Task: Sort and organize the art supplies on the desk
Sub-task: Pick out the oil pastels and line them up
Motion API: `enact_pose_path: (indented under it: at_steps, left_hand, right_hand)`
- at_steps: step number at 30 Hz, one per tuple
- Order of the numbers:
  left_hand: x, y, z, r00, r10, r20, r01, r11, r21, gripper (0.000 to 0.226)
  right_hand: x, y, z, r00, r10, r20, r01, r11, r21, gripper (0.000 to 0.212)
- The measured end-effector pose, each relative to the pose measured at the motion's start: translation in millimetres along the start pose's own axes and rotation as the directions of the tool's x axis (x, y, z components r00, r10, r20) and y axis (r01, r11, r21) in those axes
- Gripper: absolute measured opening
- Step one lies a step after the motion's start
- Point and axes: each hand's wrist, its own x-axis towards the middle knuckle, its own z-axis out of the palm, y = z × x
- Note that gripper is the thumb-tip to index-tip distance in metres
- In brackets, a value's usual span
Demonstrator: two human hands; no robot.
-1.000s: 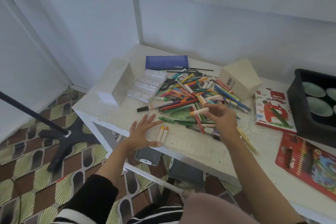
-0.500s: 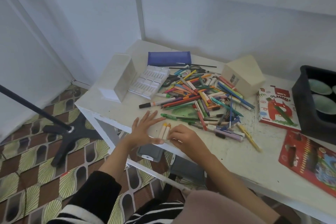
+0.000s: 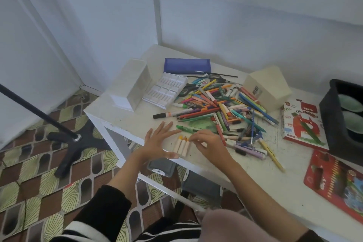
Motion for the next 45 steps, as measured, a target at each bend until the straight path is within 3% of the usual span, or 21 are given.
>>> enact_pose_path:
  at_steps: [7,12,19,23,27,29,31,34,38,42,44,45]
  left_hand:
    - [-1,1,0,1.000,-0.015,-0.003,0.015,1.000,-0.013,0.092]
    - [-1,1,0,1.000,-0.025,-0.002,0.025,0.999,-0.021,0.091]
    - [0,1,1,1.000,-0.029,-0.001,0.029,0.999,-0.026,0.086]
    - [1,-1,2,1.000,-0.020,0.000,0.020,1.000,-0.021,0.086]
    - [1,-4,3,1.000,-0.009,-0.010,0.009,1.000,-0.030,0.086]
    - [2,-4,4,1.000,-0.010,-0.020,0.009,0.999,-0.033,0.086]
    - [2,-4,4,1.000,-0.012,-0.025,0.011,0.999,-0.032,0.085]
    - [2,-4,5,1.000,-0.014,-0.023,0.013,1.000,-0.022,0.086]
    - [0,-1,4,0.999,-0.021,-0.027,0.020,0.999,-0.029,0.086]
    - [0,0,3,1.000,-0.015,-0.026,0.014,0.999,-0.035,0.088]
    - [0,1,2,1.000,-0.011,-0.023,0.010,0.999,-0.032,0.089]
    - [-1,0,2,1.000,-0.010,-0.023,0.009,1.000,-0.030,0.089]
  right_hand:
    - [76,25,-19,0.980,0.175,0.094,-0.152,0.965,-0.214,0.021]
    - [124,25,-4,0.967,0.196,0.164,-0.110,0.897,-0.427,0.028]
    - [153,9,29,0.930,0.366,0.031,-0.250,0.692,-0.677,0.026]
    - [154,9,30,0.923,0.385,0.003,-0.280,0.678,-0.680,0.023]
    - [145,12,14,0.909,0.407,-0.088,-0.400,0.795,-0.457,0.020]
    - [134,8,-1,0.878,0.463,-0.126,-0.479,0.857,-0.189,0.021]
    - [121,4,-14,0.833,0.534,-0.143,-0.525,0.845,0.099,0.020]
    - [98,2,-29,0.739,0.664,-0.113,-0.544,0.688,0.480,0.013]
    - [69,-3,-39,0.662,0.747,-0.058,-0.470,0.474,0.745,0.014]
    - [47,-5,-39,0.695,0.716,0.063,-0.317,0.226,0.921,0.011]
    - [41,-8,-37,0.703,0.704,0.101,-0.330,0.197,0.923,0.015]
    - [39,-10,-36,0.706,0.700,0.105,-0.362,0.231,0.903,0.017]
